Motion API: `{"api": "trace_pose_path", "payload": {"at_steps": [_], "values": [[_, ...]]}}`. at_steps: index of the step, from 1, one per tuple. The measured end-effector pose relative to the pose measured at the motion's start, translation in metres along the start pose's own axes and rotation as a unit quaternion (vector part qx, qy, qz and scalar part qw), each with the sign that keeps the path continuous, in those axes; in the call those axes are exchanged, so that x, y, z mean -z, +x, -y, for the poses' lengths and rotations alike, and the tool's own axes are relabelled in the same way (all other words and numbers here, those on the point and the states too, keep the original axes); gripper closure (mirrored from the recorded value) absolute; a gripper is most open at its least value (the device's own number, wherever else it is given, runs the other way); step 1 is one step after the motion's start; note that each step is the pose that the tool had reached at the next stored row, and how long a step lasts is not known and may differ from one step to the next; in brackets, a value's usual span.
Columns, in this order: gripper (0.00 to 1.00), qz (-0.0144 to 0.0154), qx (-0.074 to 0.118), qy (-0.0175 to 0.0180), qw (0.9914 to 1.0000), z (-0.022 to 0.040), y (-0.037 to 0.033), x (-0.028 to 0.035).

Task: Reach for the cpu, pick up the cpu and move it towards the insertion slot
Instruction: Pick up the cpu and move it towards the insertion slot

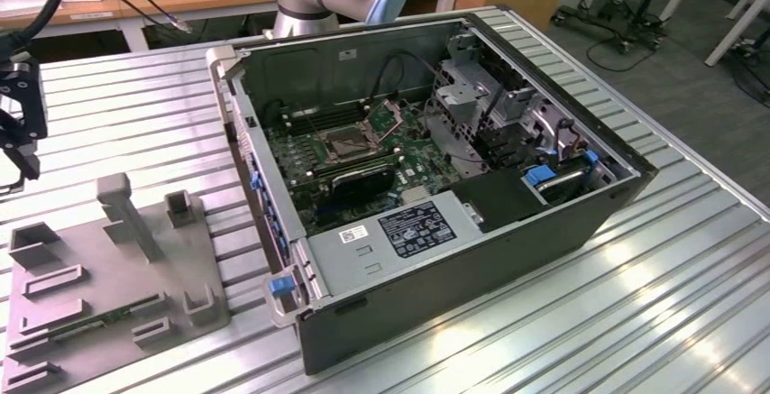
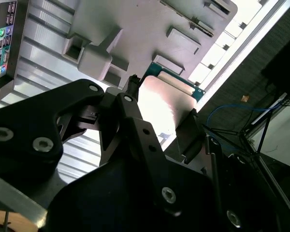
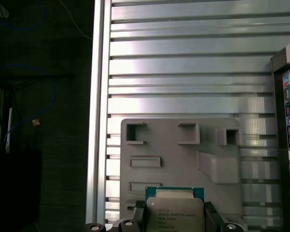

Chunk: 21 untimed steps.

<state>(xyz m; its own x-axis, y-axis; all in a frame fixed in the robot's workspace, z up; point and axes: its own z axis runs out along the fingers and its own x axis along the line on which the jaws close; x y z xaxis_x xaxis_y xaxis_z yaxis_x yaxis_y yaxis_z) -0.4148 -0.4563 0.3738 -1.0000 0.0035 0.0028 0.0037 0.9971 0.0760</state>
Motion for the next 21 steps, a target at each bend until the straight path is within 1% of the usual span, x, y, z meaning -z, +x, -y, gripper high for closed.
{"api": "trace_pose_path", "payload": {"at_steps": [2,7,9,12,21], "values": [[0.45,0.0,0.0,0.0001,1.0,-0.0001,-0.0001,0.0011],[0.45,0.0,0.0,0.0,1.0,-0.0006,0.0,0.0078],[0.45,0.0002,0.0,-0.0001,1.0,-0.0006,-0.0003,0.0081],[0.45,0.0,0.0,-0.0001,1.0,-0.0006,-0.0029,0.0082],[0.45,-0.0002,0.0,0.0,1.0,-0.0007,-0.0135,0.0082]]}}
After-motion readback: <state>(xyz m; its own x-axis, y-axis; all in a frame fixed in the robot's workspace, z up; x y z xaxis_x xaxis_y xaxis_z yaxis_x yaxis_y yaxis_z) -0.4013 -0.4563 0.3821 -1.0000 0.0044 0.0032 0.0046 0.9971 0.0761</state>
